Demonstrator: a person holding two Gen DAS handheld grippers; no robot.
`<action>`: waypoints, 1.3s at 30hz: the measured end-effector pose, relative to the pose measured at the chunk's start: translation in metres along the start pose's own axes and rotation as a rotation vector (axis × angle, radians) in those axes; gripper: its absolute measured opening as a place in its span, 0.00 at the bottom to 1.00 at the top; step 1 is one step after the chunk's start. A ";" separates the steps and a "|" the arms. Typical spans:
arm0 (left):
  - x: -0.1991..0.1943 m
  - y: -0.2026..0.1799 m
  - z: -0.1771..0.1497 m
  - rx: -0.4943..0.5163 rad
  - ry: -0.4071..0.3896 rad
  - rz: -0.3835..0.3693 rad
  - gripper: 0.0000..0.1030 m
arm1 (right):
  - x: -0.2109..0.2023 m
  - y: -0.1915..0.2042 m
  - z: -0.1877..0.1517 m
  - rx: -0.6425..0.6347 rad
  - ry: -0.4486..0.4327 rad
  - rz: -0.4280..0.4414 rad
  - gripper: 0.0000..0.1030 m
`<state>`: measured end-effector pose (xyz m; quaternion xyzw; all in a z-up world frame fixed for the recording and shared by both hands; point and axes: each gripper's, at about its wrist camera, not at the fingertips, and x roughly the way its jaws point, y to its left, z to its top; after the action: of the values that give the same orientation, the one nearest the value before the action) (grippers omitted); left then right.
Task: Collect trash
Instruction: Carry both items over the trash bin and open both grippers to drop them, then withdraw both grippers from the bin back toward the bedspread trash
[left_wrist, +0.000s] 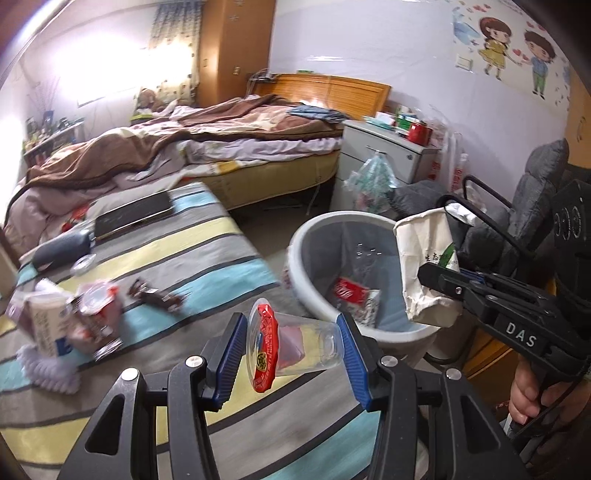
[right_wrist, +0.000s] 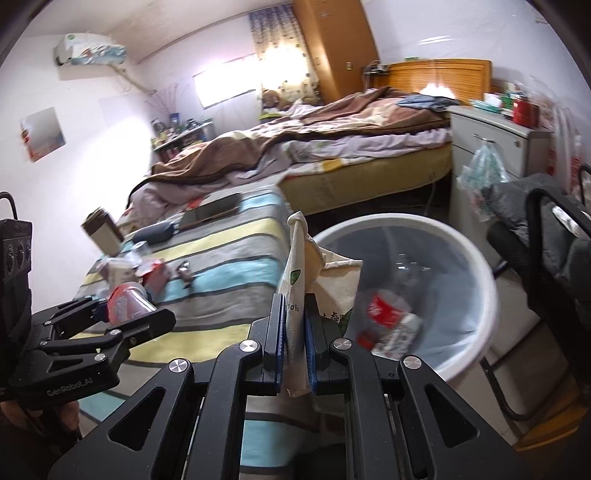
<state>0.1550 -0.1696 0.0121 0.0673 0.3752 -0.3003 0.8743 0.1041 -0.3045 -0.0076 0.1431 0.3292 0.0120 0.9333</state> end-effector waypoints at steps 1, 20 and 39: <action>0.003 -0.005 0.003 0.009 0.002 -0.007 0.49 | 0.000 -0.004 0.001 0.007 0.001 -0.010 0.12; 0.092 -0.065 0.042 0.054 0.075 -0.097 0.49 | 0.025 -0.077 0.013 0.047 0.078 -0.161 0.12; 0.074 -0.049 0.040 -0.003 0.037 -0.079 0.70 | 0.025 -0.086 0.009 0.083 0.089 -0.173 0.45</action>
<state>0.1911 -0.2586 -0.0055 0.0568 0.3940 -0.3327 0.8549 0.1228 -0.3867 -0.0396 0.1519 0.3817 -0.0759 0.9085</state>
